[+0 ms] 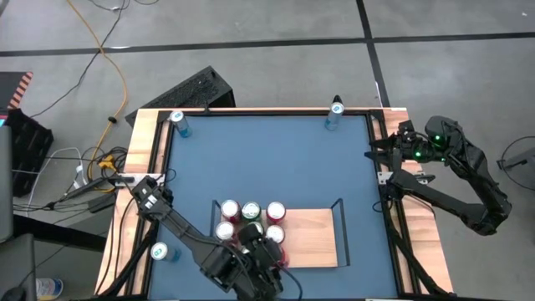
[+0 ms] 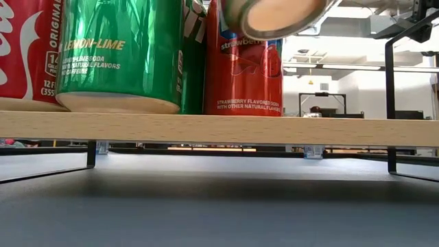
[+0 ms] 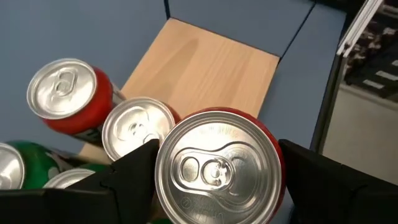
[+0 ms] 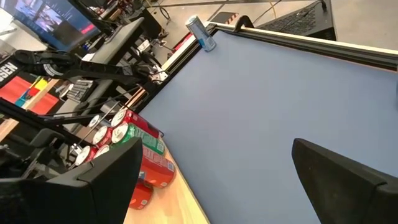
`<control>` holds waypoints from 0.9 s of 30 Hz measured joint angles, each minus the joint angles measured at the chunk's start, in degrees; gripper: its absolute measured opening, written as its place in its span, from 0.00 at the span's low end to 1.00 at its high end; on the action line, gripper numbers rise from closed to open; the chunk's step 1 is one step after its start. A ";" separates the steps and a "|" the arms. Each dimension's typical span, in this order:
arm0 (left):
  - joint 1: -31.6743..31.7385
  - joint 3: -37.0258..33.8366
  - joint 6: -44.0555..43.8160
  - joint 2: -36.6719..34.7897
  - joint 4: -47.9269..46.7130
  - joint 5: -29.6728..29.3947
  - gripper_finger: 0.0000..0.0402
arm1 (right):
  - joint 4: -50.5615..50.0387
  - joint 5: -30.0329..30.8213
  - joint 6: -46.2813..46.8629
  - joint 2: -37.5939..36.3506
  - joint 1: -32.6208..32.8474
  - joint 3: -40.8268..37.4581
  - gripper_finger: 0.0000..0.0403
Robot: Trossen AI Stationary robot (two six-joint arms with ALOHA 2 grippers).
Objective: Place canned beverage on shelf
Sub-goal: Put the orange soda can on the shelf aligned with the other orange soda can
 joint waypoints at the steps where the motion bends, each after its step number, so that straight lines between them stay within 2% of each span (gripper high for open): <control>1: 0.02 0.00 0.10 0.00 -0.07 0.00 0.71 | 0.00 0.00 -0.35 0.00 0.00 0.00 0.99; 22: 0.88 0.14 2.21 0.57 -1.15 1.90 0.70 | -0.22 0.11 -1.35 0.00 0.00 0.00 0.99; 27: 1.31 0.04 2.83 2.08 -0.76 4.57 0.70 | -0.24 0.13 -1.35 0.00 0.00 0.00 0.99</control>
